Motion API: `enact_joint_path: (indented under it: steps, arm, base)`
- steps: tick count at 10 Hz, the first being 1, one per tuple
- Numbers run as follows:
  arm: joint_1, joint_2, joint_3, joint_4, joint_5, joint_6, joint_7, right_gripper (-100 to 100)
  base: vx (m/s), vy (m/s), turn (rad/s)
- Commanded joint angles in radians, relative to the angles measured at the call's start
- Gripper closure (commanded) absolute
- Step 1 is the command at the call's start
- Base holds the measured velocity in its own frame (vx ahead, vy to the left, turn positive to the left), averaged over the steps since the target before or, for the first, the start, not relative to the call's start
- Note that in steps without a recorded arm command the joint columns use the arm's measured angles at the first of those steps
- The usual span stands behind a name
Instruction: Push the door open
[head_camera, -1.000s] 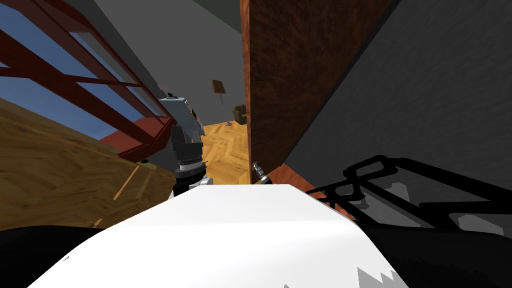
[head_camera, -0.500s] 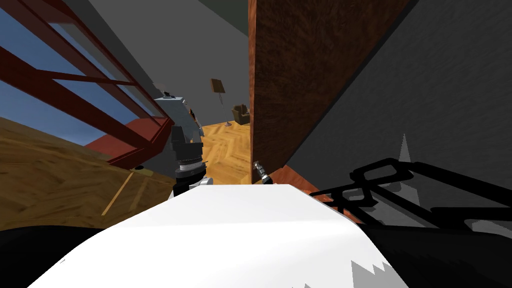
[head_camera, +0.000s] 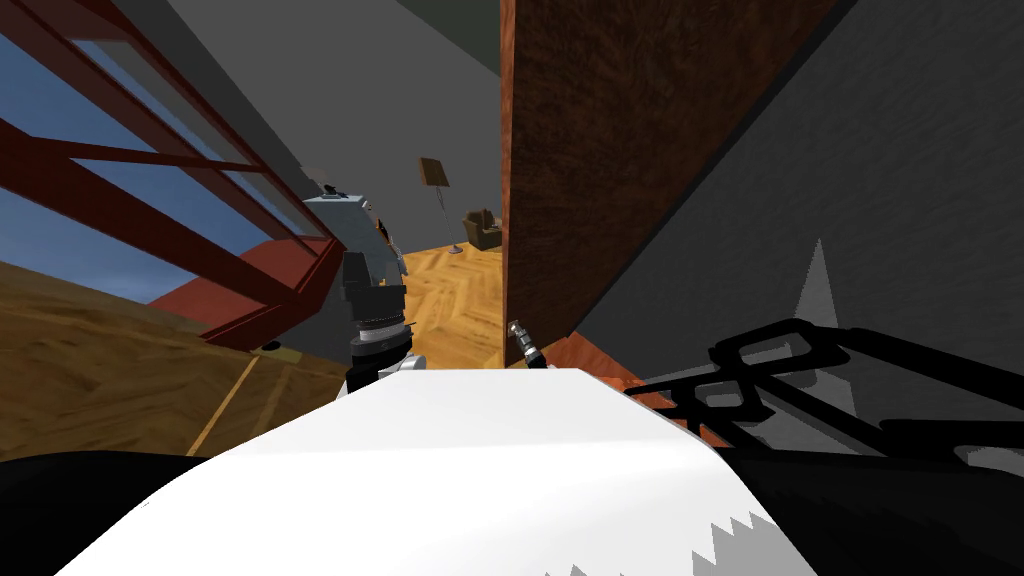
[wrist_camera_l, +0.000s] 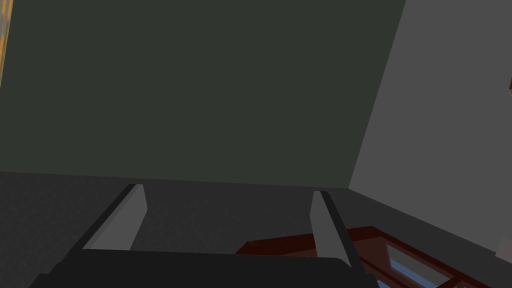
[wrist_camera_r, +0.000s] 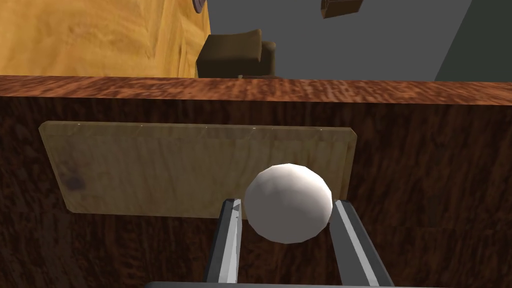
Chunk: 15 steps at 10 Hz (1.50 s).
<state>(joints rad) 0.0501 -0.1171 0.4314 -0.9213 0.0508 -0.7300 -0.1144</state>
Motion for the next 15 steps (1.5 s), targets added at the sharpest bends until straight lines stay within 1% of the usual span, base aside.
enact_joint_path:
  steps: [1,2,3,4,5,11,12,15]
  arm:
    - [-0.020,0.002,-0.033,0.025,-0.011,-0.020,0.009,100]
    - [-0.020,0.002,-0.033,0.025,-0.011,-0.020,0.009,100]
    - [-0.026,0.010,-0.055,0.035,-0.018,-0.019,0.017,100]
    - [-0.029,0.014,-0.066,0.040,-0.021,-0.019,0.021,100]
    - [-0.023,0.010,-0.052,0.038,-0.017,-0.018,0.014,-100]
    - [-0.007,0.009,-0.034,0.012,-0.014,-0.013,0.004,-100]
    - [-0.010,0.009,-0.036,0.017,-0.014,-0.015,0.005,-100]
    - [-0.011,0.013,-0.042,0.025,-0.016,-0.022,0.010,-100]
  base:
    - [0.103,0.102,-0.055]
    - [0.078,0.066,-0.053]
    - [0.091,0.088,-0.053]
    - [0.128,0.111,-0.076]
    - [-0.059,0.030,-0.052]
    - [-0.222,-0.053,-0.023]
    - [-0.117,-0.016,-0.005]
    - [0.142,0.058,0.020]
